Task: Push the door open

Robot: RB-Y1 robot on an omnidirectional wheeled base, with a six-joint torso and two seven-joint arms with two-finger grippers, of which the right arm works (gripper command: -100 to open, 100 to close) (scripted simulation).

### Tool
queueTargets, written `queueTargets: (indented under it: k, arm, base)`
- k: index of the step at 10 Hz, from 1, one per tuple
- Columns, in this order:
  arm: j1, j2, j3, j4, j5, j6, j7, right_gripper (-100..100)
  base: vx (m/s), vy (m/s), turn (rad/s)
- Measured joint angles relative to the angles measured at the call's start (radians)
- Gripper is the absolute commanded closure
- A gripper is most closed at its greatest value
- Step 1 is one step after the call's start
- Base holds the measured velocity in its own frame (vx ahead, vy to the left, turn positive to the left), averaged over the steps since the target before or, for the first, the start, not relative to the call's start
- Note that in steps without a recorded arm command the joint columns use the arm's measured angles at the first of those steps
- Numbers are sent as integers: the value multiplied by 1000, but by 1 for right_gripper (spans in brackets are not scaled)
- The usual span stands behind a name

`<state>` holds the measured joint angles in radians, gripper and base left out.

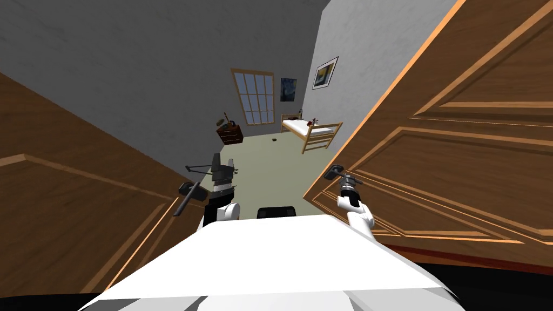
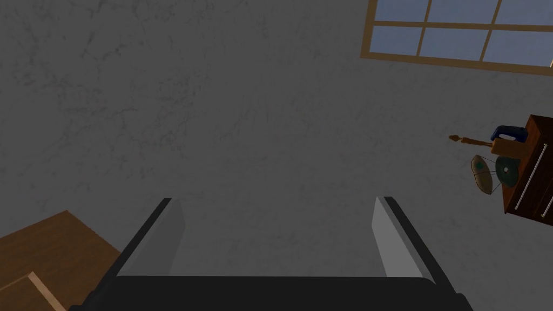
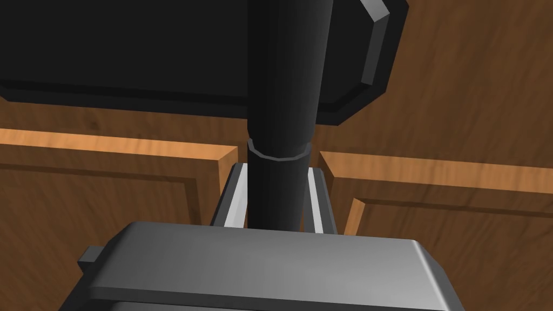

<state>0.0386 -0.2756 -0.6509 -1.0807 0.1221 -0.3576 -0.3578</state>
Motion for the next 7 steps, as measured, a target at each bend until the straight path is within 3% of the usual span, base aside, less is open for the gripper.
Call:
queueTargets:
  k: [5, 7]
  arm:
    - [-6, -4, -61, 19, -9, 7, 20, 100]
    - [-9, -2, -86, 23, -12, 7, 31, 100]
  base:
    - [213, 18, -74]
    - [117, 3, -50]
